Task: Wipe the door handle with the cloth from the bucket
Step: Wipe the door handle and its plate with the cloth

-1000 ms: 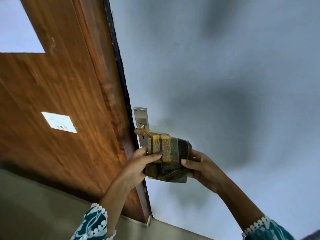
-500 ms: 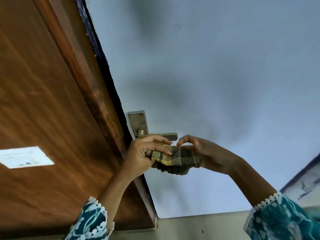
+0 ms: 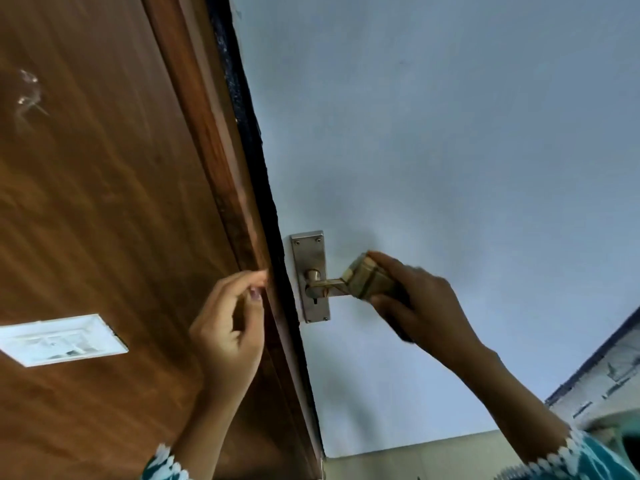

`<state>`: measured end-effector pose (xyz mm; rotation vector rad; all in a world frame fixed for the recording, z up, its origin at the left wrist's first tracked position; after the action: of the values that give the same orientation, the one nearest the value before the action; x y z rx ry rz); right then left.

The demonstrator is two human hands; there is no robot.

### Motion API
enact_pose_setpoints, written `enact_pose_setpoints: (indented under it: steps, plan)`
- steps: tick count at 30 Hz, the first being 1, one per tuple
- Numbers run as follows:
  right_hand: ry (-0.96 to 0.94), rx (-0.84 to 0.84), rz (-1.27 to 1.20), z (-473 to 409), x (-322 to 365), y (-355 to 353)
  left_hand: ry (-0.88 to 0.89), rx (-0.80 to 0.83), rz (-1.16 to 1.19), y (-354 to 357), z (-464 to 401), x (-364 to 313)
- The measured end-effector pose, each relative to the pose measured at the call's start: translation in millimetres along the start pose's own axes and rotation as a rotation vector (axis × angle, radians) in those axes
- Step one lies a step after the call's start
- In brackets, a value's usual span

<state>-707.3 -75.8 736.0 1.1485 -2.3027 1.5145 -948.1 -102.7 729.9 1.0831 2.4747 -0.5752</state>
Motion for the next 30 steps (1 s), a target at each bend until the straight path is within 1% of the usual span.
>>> enact_pose_setpoints:
  steps: [2, 4, 5, 7, 10, 11, 14, 18, 20, 23, 26, 30]
  plan:
    - [-0.132, -0.026, 0.270, -17.5, 20.1, 9.7, 0.071, -0.071, -0.123, -3.4, -3.9, 9.8]
    - [-0.233, 0.020, 0.450, -33.2, 39.8, 28.9, 0.082, -0.055, -0.267, 3.1, -10.5, 22.1]
    - [-0.270, 0.073, 0.507, -39.0, 47.4, 41.7, 0.063, -0.030, -0.327, 7.8, -13.0, 28.7]
    - [-0.296, 0.179, 0.589, -44.4, 57.2, 64.9, 0.045, 0.012, -0.426, 17.3, -15.2, 40.8]
    - [-0.252, 0.196, 0.686, -42.7, 61.9, 75.6, 0.072, 0.013, -0.553, 25.6, -17.0, 57.0]
    - [-0.241, 0.191, 0.690, -42.7, 60.3, 76.1, 0.087, -0.003, -0.580, 26.2, -17.9, 60.8]
    - [-0.227, 0.221, 0.597, -44.8, 49.1, 74.4, 0.149, -0.055, -0.641, 26.4, -18.2, 68.5]
    - [-0.135, 0.193, 0.578, -45.1, 24.8, 56.1, 0.177, -0.067, -0.722, 29.1, -18.0, 69.3]
    - [-0.117, 0.162, 0.570, -42.8, 21.1, 52.9, 0.169, -0.074, -0.776, 31.2, -17.7, 70.1]
    - [-0.167, 0.170, 0.548, -45.0, 43.3, 69.6, 0.159, -0.098, -0.810, 35.2, -16.4, 72.0]
    - [-0.216, 0.180, 0.595, -48.5, 63.4, 88.9, 0.171, -0.112, -0.828, 37.4, -14.4, 73.4]
    - [-0.188, 0.163, 0.560, -49.3, 39.3, 76.9, 0.215, -0.124, -0.823, 38.0, -14.1, 76.2]
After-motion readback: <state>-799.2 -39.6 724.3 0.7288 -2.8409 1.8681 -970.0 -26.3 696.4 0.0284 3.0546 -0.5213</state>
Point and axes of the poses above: each hand's wrist, its own z-axis away from the middle knuckle, its own y-axis out of the palm, x = y × z, the point moved 2 cm from there along -z, towards the middle knuckle, and after that the axes turned 6 degrees about -y, right-handed, at the moved point
